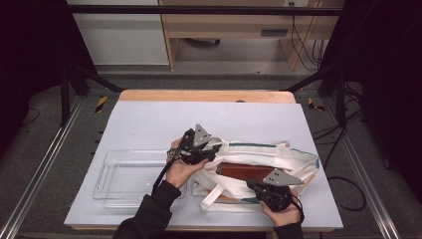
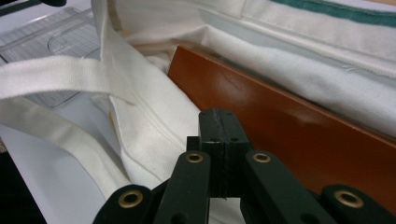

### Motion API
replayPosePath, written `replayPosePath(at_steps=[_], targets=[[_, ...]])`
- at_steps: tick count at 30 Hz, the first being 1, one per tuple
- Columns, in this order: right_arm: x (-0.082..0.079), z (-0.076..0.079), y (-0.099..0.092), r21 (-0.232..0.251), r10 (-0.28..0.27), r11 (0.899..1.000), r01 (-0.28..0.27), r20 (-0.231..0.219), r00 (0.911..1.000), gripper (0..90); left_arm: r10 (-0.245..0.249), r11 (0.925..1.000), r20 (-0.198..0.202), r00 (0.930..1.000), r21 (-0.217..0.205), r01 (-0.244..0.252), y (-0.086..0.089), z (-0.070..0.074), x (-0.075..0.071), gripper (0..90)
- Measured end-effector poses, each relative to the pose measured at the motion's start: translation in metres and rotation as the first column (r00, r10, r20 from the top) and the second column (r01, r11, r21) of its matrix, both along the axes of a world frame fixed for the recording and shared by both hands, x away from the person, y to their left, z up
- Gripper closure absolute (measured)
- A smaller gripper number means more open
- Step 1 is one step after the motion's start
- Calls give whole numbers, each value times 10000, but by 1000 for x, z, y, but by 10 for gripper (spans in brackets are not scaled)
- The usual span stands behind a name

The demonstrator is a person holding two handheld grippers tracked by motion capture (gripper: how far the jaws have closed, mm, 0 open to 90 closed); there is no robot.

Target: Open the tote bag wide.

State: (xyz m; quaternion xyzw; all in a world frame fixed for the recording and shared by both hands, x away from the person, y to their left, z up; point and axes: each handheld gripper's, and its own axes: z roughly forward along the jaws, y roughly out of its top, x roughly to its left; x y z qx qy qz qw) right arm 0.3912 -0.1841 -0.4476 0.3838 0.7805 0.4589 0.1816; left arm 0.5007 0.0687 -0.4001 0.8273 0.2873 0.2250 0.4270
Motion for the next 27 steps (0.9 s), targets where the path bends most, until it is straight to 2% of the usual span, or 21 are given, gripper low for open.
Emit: replayPosePath(at_steps=[3,4,5,6,11,17,22,27], targets=[[0,-2,2,-124,17,9999,-18,-52,10000,900,58,10000,-217,9997,64,-56,-1,-5,4,665],[1,-1,3,-170,-80,9998,81,61,9999,900,52,10000,-301,9995,58,-50,-1,-7,6,721],[1,-1,3,-170,-80,9998,81,61,9999,900,66,10000,-445,9990,-12,-66,0,-8,6,721],[5,1,4,-279,-249,9993,254,184,9995,900,81,9999,-609,9981,-110,-88,1,-8,7,775],[16,2,8,-596,-627,9961,648,357,9974,900,19,9998,-683,9977,-204,-33,1,-7,6,862],[30,3,11,-738,-1238,9892,1268,442,9913,900,-83,9989,-621,9980,-463,54,3,-5,4,882],[40,5,12,-650,-1419,9874,1441,373,9892,900,-157,9972,-509,9986,-732,120,5,-5,2,882],[51,6,13,-666,-1623,9842,1641,318,9862,900,-206,9964,-441,9988,-832,169,6,-6,2,879]])
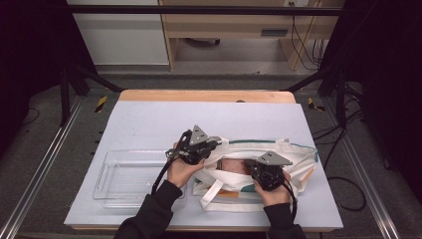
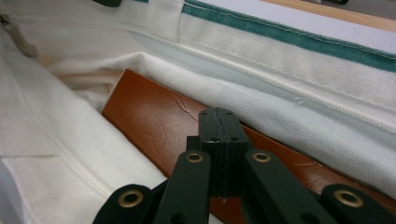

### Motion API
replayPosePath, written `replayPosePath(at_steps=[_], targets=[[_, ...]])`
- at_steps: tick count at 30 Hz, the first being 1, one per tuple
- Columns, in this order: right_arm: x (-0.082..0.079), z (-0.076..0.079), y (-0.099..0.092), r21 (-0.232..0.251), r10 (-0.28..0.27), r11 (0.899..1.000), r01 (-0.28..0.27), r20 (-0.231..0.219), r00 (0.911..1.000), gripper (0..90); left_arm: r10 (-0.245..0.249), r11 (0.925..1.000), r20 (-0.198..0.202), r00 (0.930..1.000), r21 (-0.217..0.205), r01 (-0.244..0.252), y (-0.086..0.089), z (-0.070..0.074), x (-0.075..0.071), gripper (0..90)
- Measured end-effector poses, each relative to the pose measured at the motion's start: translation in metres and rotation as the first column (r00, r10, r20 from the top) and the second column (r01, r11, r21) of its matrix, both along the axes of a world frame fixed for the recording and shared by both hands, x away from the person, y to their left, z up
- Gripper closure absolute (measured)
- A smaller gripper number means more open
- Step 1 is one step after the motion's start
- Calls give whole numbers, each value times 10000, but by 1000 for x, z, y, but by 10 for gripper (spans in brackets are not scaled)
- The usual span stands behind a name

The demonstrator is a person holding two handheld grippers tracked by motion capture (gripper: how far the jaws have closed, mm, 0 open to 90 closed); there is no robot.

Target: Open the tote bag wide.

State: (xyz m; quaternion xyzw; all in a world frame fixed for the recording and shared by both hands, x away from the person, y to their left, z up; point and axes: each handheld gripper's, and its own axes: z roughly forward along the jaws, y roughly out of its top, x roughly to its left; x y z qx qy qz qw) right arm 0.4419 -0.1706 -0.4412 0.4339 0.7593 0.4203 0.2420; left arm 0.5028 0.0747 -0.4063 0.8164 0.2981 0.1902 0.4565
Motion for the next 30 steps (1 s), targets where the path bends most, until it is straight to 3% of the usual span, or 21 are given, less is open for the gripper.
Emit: replayPosePath(at_steps=[8,10,14,16,17,21,22,26,30], targets=[[10,-1,2,-27,-224,9997,224,-27,9997,900,34,10000,-28,10000,-51,-34,-1,-1,0,880],[10,0,-1,200,-123,9997,125,-118,9999,900,106,9999,-43,9999,-49,-106,-1,-1,1,881],[0,5,-6,502,43,9987,-45,38,10000,900,202,9998,-9,9998,-7,-202,-1,-1,2,882],[-16,9,-10,358,290,9989,-298,201,9994,900,234,9997,19,9997,15,-234,-1,-2,2,883],[-16,9,-10,358,290,9989,-298,201,9994,900,245,9997,23,9997,17,-245,-1,-2,2,883],[-33,-2,-18,157,563,9983,-558,-297,9980,900,306,9995,75,9995,48,-306,-2,-2,2,883],[-41,-10,-22,213,653,9977,-640,-654,9957,900,349,9994,85,9994,83,-350,-2,-2,2,884],[-52,-22,-22,-7,813,9967,-817,-923,9924,900,441,9990,46,9990,121,-441,-4,-4,2,884],[-52,-28,-22,-35,860,9962,-867,-976,9915,900,469,9987,135,9988,184,-471,-4,-4,1,884]])
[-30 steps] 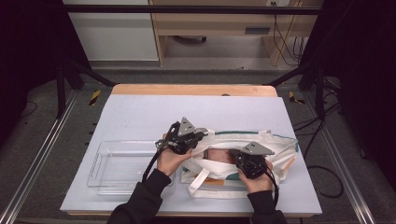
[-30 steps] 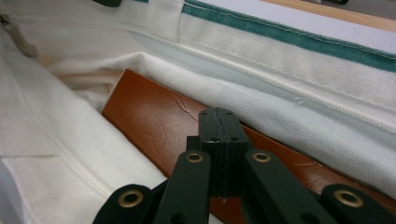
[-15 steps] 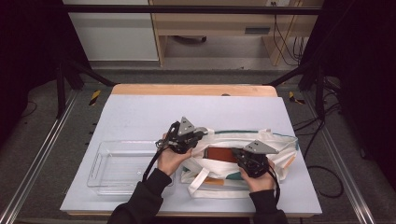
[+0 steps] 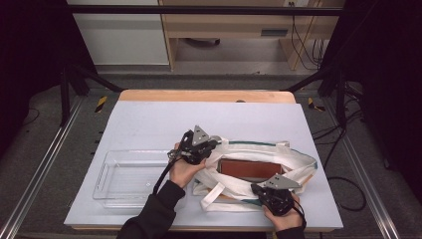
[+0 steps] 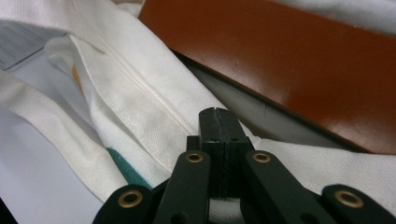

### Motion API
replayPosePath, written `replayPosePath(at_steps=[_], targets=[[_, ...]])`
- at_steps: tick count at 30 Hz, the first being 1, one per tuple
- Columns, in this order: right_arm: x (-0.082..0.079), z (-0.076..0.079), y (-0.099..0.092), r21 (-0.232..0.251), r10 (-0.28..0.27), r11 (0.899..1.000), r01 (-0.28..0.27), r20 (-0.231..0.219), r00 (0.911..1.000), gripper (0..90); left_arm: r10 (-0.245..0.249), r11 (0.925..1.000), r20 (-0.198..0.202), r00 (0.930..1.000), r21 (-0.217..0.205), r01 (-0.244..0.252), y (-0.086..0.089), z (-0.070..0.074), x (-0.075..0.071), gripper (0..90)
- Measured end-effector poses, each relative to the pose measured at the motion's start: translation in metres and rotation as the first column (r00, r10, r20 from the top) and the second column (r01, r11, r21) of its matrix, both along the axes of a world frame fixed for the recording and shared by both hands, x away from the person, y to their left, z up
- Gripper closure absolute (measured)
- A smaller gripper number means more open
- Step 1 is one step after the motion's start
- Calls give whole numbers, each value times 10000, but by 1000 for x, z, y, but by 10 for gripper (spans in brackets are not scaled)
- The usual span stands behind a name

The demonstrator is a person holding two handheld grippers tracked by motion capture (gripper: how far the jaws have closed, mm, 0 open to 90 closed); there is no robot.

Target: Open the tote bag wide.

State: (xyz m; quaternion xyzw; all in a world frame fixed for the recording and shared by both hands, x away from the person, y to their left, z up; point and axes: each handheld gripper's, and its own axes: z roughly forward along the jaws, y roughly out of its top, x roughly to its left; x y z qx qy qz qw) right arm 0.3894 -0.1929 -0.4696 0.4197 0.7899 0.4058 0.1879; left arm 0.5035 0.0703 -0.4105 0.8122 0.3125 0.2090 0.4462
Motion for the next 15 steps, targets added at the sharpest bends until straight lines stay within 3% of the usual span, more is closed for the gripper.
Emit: replayPosePath(at_steps=[6,9,15], targets=[[4,-5,3,-119,-174,9998,173,-86,9998,900,-36,10000,34,10000,9,36,1,0,0,884],[2,12,4,101,-317,9995,311,639,9975,900,22,10000,35,10000,-52,-22,1,-1,1,882],[18,15,14,-101,-464,9988,477,1017,9937,900,82,10000,95,9999,-22,-82,1,-1,1,882]])
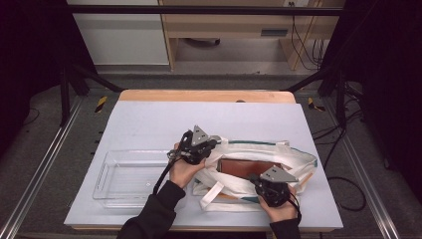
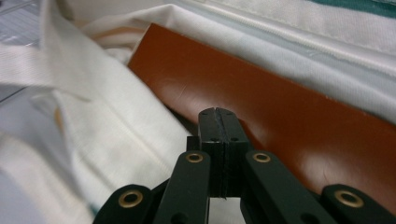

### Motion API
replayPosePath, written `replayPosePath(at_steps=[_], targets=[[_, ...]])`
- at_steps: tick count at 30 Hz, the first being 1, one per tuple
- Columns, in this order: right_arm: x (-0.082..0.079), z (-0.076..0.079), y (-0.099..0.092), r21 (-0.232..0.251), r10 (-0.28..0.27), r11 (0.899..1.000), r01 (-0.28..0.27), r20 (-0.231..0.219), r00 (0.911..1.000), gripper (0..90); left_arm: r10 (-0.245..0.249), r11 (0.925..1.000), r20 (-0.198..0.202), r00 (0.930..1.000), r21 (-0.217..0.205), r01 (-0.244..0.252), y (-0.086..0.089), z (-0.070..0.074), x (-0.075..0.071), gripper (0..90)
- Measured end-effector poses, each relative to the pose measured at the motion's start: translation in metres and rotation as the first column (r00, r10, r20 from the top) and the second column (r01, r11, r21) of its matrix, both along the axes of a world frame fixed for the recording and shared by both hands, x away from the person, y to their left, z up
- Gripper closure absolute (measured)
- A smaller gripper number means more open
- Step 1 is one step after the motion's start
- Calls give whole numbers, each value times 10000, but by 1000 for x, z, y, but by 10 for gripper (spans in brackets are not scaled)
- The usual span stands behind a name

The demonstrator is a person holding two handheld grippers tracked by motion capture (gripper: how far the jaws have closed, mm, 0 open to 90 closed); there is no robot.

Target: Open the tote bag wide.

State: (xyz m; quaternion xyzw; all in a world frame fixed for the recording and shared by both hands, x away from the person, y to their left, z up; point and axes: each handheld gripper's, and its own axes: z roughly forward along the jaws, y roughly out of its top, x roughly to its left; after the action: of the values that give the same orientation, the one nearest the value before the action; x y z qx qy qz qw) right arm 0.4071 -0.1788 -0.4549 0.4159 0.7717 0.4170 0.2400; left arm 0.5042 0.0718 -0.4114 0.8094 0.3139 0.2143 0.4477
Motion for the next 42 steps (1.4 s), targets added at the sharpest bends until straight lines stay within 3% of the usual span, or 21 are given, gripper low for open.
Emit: replayPosePath(at_steps=[7,13,17,21,24,26,27,31,35,38,42], targets=[[19,4,9,-9,-408,9992,408,376,9985,900,116,9998,52,9999,-133,-115,1,0,0,874],[34,6,14,-81,-674,9977,678,430,9968,900,386,9974,114,9992,-619,-378,8,4,-2,739],[42,7,14,-84,-872,9961,875,323,9957,900,246,9931,331,9991,-1154,-207,14,14,-11,722],[44,10,13,20,-882,9961,882,185,9959,900,-166,9916,493,9986,-1277,228,10,24,-29,781],[32,19,-2,750,-992,9925,963,357,9944,900,-473,9949,504,9976,-869,516,-3,24,-45,862],[30,21,-7,900,-1029,9910,988,416,9938,900,-638,9957,263,9976,-658,654,-14,19,-53,871],[22,26,-20,855,-1181,9898,1143,415,9921,900,-708,9958,142,9974,-571,715,-19,15,-56,888],[10,22,-39,498,-1293,9906,1274,364,9909,900,-978,9950,-39,9952,-190,977,-40,0,-63,893],[5,18,-49,313,-1417,9896,1407,319,9894,900,-1051,9945,-82,9944,-26,1051,-61,-14,-60,893],[1,13,-57,309,-1424,9894,1420,106,9898,900,-914,9952,81,9958,373,910,-72,-21,-55,892],[-3,6,-62,409,-1182,9921,1189,-192,9928,900,-677,9971,62,9977,356,675,-78,-28,-45,899]])
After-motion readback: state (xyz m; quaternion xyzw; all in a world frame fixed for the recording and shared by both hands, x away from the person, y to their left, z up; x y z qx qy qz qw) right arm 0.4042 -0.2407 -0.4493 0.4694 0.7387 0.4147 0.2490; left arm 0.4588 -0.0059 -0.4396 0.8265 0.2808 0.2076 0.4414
